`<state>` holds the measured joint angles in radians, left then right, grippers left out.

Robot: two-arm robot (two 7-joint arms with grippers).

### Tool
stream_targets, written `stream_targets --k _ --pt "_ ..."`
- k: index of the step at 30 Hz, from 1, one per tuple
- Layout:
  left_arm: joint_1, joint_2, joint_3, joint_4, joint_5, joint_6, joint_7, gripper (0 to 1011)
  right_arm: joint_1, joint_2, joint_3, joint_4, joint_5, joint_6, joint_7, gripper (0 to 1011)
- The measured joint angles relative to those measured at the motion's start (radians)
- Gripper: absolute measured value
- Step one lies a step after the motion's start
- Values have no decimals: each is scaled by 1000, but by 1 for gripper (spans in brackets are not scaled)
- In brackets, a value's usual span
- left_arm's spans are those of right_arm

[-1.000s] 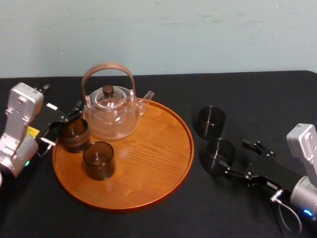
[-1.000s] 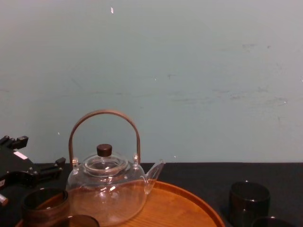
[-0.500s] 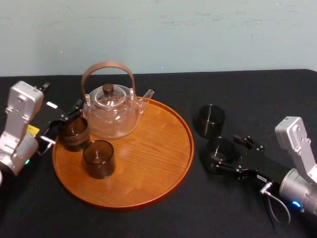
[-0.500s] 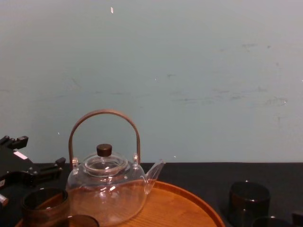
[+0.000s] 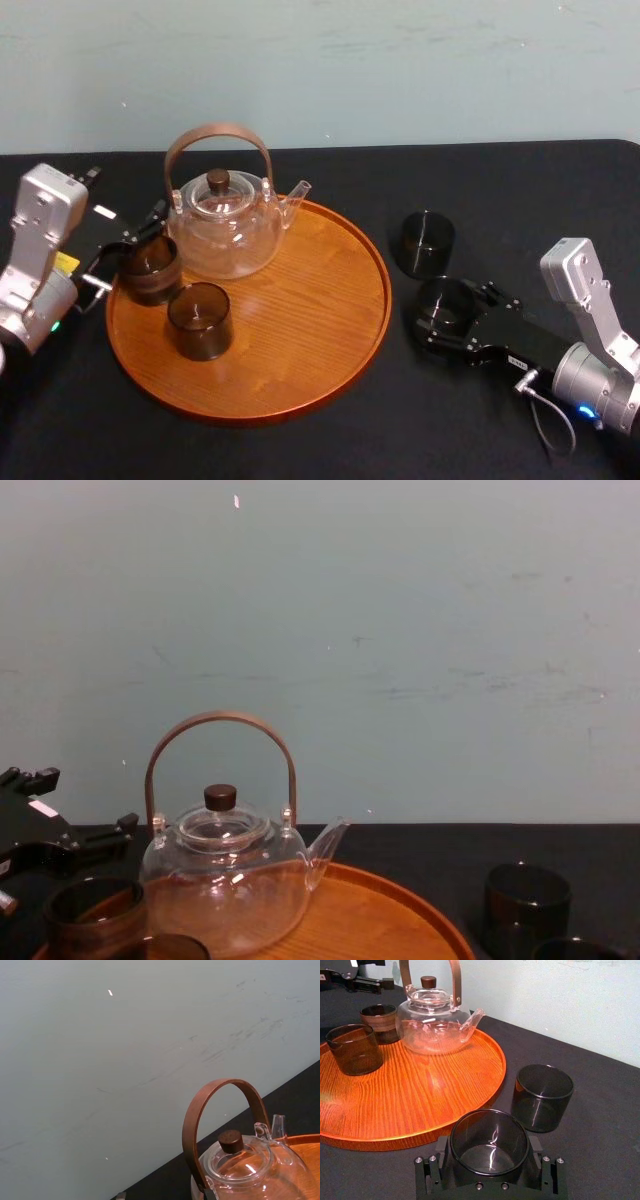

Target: Pick up the glass from the table and place it on the tray.

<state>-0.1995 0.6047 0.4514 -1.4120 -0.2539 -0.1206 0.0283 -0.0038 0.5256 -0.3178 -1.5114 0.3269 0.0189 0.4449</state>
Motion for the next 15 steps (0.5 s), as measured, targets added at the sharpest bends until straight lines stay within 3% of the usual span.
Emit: stream_targets --k 15 --pt "0 0 0 0 0 0 0 1001 14 -12 -6 24 -12 13 4 1002"
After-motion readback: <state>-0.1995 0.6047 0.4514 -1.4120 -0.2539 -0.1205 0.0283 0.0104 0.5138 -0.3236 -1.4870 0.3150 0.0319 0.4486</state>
